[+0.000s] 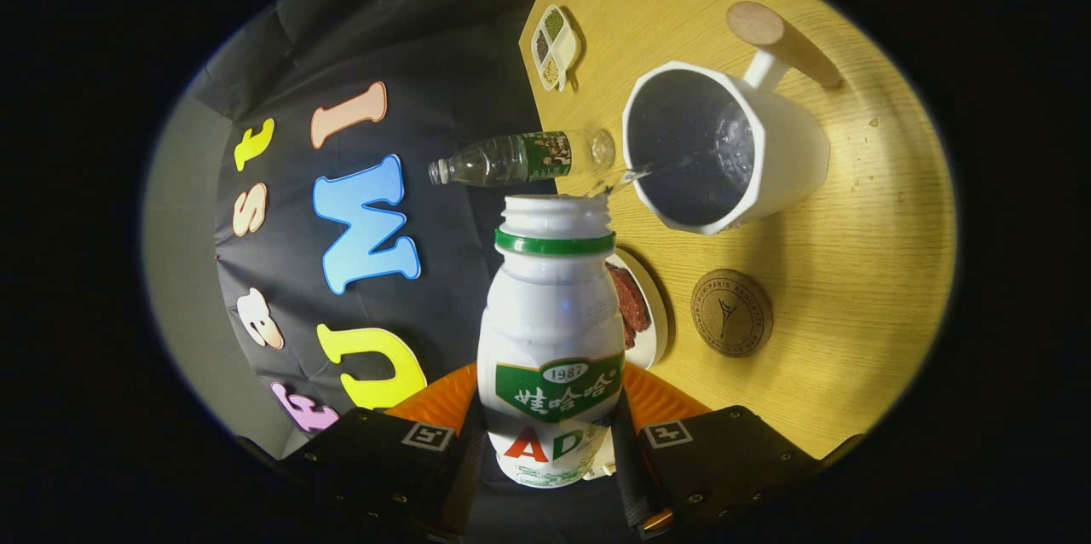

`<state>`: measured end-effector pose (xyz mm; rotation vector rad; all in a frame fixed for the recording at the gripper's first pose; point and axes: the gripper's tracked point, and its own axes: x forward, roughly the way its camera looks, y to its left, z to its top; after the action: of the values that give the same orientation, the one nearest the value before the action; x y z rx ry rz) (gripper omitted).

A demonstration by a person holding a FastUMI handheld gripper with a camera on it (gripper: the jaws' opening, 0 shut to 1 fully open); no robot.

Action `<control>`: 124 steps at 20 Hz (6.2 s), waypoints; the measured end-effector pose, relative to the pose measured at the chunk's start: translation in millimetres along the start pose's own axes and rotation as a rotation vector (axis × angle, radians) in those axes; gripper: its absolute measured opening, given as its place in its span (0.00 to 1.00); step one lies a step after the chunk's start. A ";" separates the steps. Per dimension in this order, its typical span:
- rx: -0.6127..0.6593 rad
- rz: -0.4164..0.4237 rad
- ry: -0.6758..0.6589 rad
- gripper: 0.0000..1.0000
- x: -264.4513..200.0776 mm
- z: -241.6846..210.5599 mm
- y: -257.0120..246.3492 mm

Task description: Take the bottle from table, then pour the juice into the cup, finally place the bottle on the coaster

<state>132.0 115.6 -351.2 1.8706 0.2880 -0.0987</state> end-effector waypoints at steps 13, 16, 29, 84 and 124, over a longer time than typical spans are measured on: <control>0.030 0.009 -0.023 0.66 -2.2 6.6 2.0; 0.028 0.012 -0.020 0.66 -2.0 5.4 2.5; 0.066 0.038 -0.048 0.66 -2.3 12.9 4.7; 0.135 0.067 -0.063 0.66 -6.0 29.5 0.4; -0.776 -0.058 0.016 0.66 8.0 12.5 -18.1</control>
<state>136.2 110.2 -373.6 1.0935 0.3330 -0.0058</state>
